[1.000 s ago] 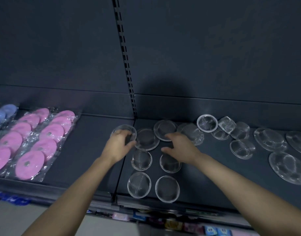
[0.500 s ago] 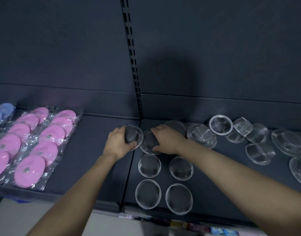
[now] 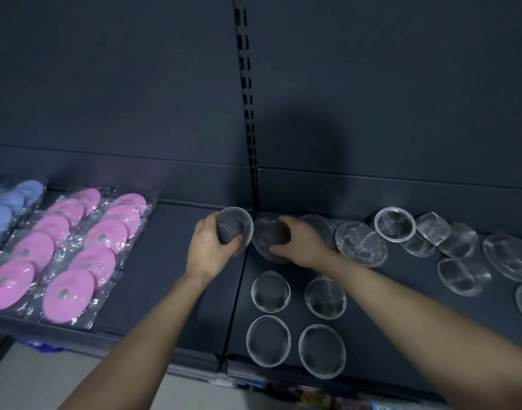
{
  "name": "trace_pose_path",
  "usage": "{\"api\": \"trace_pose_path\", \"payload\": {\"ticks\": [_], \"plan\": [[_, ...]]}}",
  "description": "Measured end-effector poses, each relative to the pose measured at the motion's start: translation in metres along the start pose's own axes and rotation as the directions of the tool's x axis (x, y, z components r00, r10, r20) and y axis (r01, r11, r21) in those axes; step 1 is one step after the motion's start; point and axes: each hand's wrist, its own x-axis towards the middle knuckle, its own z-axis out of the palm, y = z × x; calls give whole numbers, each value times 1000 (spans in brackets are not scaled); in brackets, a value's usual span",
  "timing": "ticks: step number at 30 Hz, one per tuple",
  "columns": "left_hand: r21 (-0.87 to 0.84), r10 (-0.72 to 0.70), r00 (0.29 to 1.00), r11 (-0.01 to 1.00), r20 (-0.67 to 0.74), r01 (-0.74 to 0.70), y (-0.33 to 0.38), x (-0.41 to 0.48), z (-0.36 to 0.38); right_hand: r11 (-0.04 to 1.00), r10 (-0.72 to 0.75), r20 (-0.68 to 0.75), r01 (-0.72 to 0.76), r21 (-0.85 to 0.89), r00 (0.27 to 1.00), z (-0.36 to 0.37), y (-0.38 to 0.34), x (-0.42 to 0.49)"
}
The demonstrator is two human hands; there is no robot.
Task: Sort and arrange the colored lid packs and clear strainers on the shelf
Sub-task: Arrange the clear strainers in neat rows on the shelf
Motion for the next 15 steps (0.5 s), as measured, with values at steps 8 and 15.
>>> {"api": "trace_pose_path", "payload": {"ticks": [8, 15], "plan": [[-76, 48, 998, 996, -50, -52, 22, -8, -11, 650, 346, -51, -200, 733, 937, -10, 3, -10], [-73, 138, 990, 988, 27, -135, 45, -25, -6, 620, 370, -138, -133, 774, 919, -37, 11, -46]]}}
